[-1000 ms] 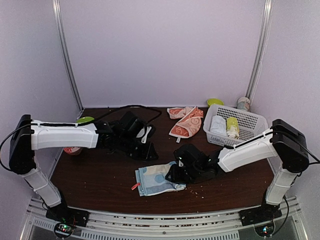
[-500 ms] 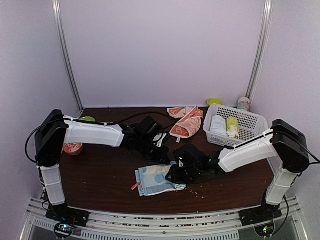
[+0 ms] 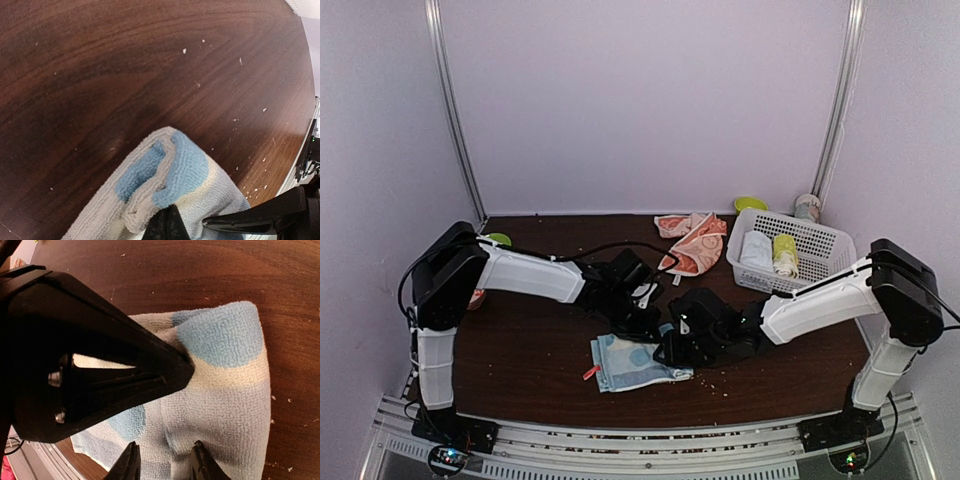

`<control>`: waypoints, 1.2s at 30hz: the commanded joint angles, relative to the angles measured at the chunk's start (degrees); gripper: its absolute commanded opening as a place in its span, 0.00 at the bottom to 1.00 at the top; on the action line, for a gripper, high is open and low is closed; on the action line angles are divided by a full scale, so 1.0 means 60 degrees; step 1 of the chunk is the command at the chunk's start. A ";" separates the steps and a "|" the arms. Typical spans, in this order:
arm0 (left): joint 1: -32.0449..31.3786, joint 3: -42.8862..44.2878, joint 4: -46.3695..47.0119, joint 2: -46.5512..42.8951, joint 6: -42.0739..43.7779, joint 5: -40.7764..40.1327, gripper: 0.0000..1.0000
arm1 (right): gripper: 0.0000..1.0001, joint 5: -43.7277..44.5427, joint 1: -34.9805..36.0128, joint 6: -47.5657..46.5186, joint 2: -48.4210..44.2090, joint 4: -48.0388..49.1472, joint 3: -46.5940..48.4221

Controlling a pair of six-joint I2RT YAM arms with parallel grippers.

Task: Roll the towels
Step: Roll the towel at the center of the board.

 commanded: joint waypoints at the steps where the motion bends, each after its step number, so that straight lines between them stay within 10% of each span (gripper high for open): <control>1: 0.0162 0.0069 0.0576 0.0100 -0.0127 0.0103 0.00 | 0.37 0.0228 0.0000 -0.0582 -0.0508 -0.1384 -0.0060; 7: 0.0282 0.0129 0.0485 0.0182 -0.0070 0.0096 0.00 | 0.40 0.0579 0.0014 -0.1201 -0.1310 -0.2397 0.0111; 22: 0.0382 0.0418 0.0378 0.0448 -0.0099 0.0101 0.00 | 0.07 0.0466 0.0826 -0.1553 0.0128 -0.2915 0.0814; 36: 0.0386 0.0261 0.0452 0.0463 -0.0054 0.0087 0.00 | 0.42 0.1284 0.0443 -0.0903 -0.1817 -0.2691 -0.0102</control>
